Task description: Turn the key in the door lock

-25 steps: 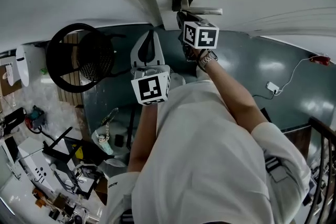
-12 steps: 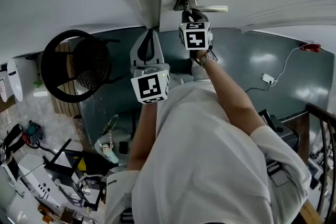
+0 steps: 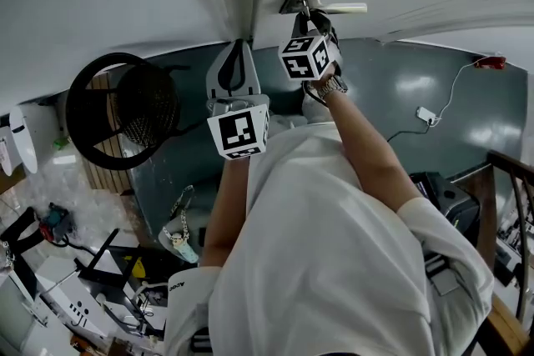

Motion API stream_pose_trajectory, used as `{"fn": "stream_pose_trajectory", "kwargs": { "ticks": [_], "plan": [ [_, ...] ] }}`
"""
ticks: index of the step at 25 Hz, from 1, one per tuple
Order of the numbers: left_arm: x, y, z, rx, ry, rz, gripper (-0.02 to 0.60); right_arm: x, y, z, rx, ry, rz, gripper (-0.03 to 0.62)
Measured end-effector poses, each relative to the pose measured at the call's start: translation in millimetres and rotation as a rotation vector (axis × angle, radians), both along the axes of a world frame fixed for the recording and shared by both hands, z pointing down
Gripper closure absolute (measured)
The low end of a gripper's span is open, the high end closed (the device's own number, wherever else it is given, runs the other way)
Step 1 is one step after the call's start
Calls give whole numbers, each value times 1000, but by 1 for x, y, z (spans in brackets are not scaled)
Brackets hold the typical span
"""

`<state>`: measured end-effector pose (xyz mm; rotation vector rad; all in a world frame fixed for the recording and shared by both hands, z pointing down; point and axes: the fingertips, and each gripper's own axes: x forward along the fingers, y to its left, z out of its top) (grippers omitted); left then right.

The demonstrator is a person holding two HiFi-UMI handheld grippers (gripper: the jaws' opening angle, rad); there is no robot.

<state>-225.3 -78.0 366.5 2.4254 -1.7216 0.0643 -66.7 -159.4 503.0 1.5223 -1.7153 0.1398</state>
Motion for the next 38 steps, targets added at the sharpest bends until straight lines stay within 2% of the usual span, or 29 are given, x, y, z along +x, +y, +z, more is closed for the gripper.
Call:
{"fn": "stream_pose_trajectory", "kwargs": {
  "ticks": [2, 7, 13, 20, 22, 27, 31, 33, 36, 38],
  "plan": [
    [-3, 0, 3, -9, -7, 2, 572, 0, -1, 0, 9, 11, 7, 551],
    [-6, 3, 7, -23, -10, 2, 572, -3, 0, 1, -20, -47, 26, 549],
    [-8, 4, 3, -14, -12, -23, 572, -7, 7, 3, -75, -327, 63, 528],
    [-10, 11, 23, -71, -40, -46, 572, 4, 6, -4, -49, -427, 96, 540],
    [-3, 11, 16, -56, -42, -38, 572, 2, 7, -7, -27, -394, 98, 556],
    [8, 11, 9, -35, -54, -18, 572, -2, 9, -12, 15, -92, -7, 546],
    [6, 10, 14, -42, -33, -28, 572, -4, 9, -9, 10, 25, -60, 540],
    [8, 9, 13, -36, -28, -27, 572, -3, 9, -7, 3, 39, -58, 540],
    [10, 8, 11, -37, -29, -15, 572, -4, 9, -7, -34, -37, -43, 537],
    [12, 6, 16, -65, -38, 0, 572, -4, 10, -8, -49, -68, -46, 537]
  ]
}}
